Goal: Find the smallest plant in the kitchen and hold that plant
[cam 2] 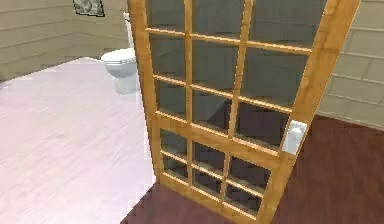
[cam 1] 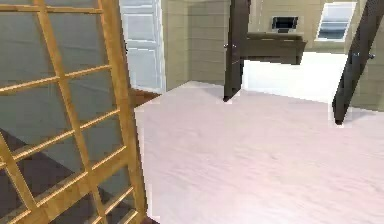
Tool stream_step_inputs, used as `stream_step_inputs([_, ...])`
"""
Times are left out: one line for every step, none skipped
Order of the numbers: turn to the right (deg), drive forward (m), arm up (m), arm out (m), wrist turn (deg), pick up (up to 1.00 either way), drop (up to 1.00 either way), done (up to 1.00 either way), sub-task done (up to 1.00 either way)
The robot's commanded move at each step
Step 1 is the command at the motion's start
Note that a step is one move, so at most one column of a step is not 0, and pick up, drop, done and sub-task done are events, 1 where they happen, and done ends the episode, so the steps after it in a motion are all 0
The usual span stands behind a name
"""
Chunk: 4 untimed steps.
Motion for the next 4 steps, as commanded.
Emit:
stream_step_inputs([-45.0,0.0,0.0,0.0,0.0,0.0,0.0,0.0,0.0])
stream_step_inputs([-45.0,0.0,0.0,0.0,0.0,0.0,0.0,0.0,0.0])
stream_step_inputs([-21.0,0.0,0.0,0.0,0.0,0.0,0.0,0.0,0.0])
stream_step_inputs([0.0,0.4,0.0,0.0,0.0,0.0,0.0,0.0,0.0])
